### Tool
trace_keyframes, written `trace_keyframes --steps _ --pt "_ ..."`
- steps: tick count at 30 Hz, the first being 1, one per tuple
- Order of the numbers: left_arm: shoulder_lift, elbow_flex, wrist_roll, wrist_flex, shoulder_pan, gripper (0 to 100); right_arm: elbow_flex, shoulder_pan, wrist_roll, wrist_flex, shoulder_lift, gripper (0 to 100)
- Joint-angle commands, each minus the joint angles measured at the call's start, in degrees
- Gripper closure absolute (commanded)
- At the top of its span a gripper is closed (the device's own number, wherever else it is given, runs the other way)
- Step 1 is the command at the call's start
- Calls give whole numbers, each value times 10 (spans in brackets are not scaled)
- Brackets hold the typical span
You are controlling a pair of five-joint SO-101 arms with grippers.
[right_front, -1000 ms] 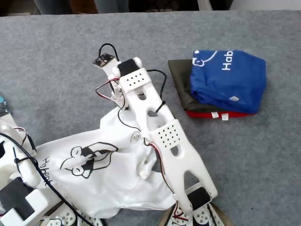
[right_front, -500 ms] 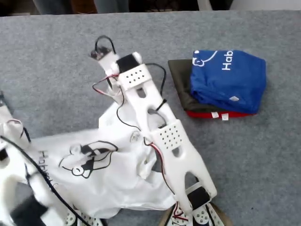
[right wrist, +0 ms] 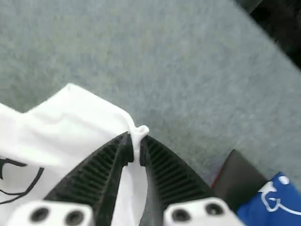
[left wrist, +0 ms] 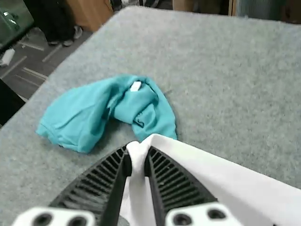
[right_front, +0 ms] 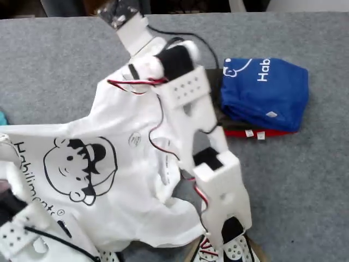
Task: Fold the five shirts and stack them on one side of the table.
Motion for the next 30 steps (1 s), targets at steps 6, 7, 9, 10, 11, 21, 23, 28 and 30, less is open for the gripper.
trace_keyframes --steps 6,7,9,10,11,21,23,28,30 --pt "-21 -193 40 101 5 971 -14 10 -3 -3 -175 987" --pt "-19 -214 50 111 5 971 -14 12 -3 -3 -189 987" --pt "-6 -252 62 131 5 971 -14 26 -3 -6 -212 987" --pt "4 -272 68 142 5 971 -15 31 -3 -7 -225 987" --pt "18 -293 76 155 5 971 -15 36 -3 -11 -238 987" --pt "188 -592 101 363 7 971 -14 59 -3 -79 -373 987" --pt "220 -665 101 404 7 971 -14 59 -3 -107 -395 987" --pt "292 -798 99 456 1 971 -9 56 -3 -169 -433 987" --pt "298 -819 98 456 0 971 -9 55 -3 -185 -444 987"
